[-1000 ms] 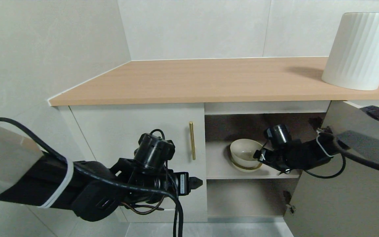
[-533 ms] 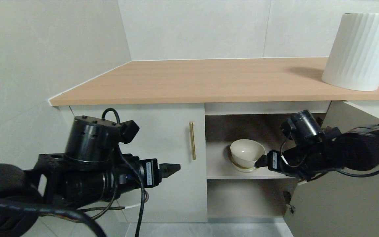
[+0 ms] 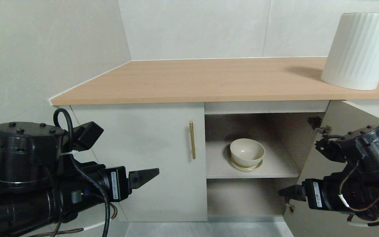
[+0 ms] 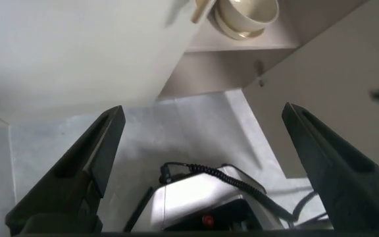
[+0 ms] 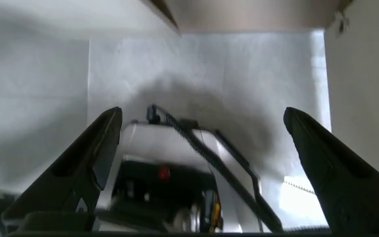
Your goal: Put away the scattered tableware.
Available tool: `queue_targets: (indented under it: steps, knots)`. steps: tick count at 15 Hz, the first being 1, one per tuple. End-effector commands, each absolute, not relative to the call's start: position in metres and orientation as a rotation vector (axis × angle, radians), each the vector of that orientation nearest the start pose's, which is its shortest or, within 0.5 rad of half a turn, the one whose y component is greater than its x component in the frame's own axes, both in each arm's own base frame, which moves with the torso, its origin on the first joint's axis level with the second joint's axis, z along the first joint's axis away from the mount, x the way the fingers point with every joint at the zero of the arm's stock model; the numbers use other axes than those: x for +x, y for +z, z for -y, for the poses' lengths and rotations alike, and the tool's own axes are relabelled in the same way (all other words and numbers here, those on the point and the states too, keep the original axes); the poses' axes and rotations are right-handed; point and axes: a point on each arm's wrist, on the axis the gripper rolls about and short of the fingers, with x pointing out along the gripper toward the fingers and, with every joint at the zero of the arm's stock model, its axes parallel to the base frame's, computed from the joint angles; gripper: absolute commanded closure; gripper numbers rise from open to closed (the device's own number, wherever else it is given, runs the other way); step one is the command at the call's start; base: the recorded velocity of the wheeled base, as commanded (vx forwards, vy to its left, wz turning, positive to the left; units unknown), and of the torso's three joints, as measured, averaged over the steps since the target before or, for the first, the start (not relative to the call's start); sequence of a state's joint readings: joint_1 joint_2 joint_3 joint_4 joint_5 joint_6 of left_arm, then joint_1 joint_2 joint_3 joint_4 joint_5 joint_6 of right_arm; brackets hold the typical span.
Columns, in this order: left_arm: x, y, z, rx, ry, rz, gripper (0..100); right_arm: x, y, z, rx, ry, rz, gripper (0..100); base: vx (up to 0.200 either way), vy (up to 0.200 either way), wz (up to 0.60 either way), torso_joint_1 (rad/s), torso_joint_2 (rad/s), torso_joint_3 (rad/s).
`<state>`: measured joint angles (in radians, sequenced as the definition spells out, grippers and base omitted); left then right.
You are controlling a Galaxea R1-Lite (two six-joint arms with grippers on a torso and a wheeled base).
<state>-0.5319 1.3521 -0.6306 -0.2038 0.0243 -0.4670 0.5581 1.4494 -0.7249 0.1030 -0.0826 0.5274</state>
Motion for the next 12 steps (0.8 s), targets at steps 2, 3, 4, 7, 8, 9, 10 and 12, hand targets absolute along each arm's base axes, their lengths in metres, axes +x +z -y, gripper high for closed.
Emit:
queue_targets:
  steps: [2,3,4,7,8,9,10,12]
  knots:
    - [0.1746,0.1808,0.1019,-0.303,-0.365,-0.613,0,0.1638,0.1722,-0.1061,0.235,0.265,-0.838,0,-0.200,0.000,0.00,0.010,0.00,0.000]
    - [0.1743,0.1800,0.1018,-0.303,-0.367,-0.617,0,0.1630,0.1713,-0.1063,0.232,0.267,-0.843,0,-0.200,0.000,0.00,-0.007,0.01,0.002]
    - [0.1741,0.1800,0.1020,-0.302,-0.367,-0.617,0,0.1631,0.1706,-0.1063,0.230,0.266,-0.845,0,-0.200,0.000,0.00,-0.002,0.00,-0.002]
    - [0.1758,0.1778,0.1030,-0.299,-0.366,-0.627,0,0.1634,0.1683,-0.1076,0.223,0.269,-0.856,0,-0.200,0.000,0.00,0.002,0.00,0.004]
    - [0.1761,0.1769,0.1033,-0.298,-0.366,-0.630,0,0.1630,0.1683,-0.1081,0.222,0.272,-0.856,0,-0.200,0.000,0.00,-0.002,0.00,0.002]
    - [0.1768,0.1758,0.1036,-0.296,-0.365,-0.636,0,0.1622,0.1682,-0.1086,0.219,0.275,-0.856,0,-0.200,0.000,0.00,0.002,0.00,0.002]
    - [0.1764,0.1754,0.1038,-0.295,-0.366,-0.638,0,0.1621,0.1678,-0.1089,0.218,0.275,-0.859,0,-0.200,0.000,0.00,0.002,0.00,0.002]
    - [0.1762,0.1743,0.1040,-0.293,-0.366,-0.642,0,0.1610,0.1675,-0.1082,0.211,0.270,-0.873,0,-0.200,0.000,0.00,0.002,0.01,0.007]
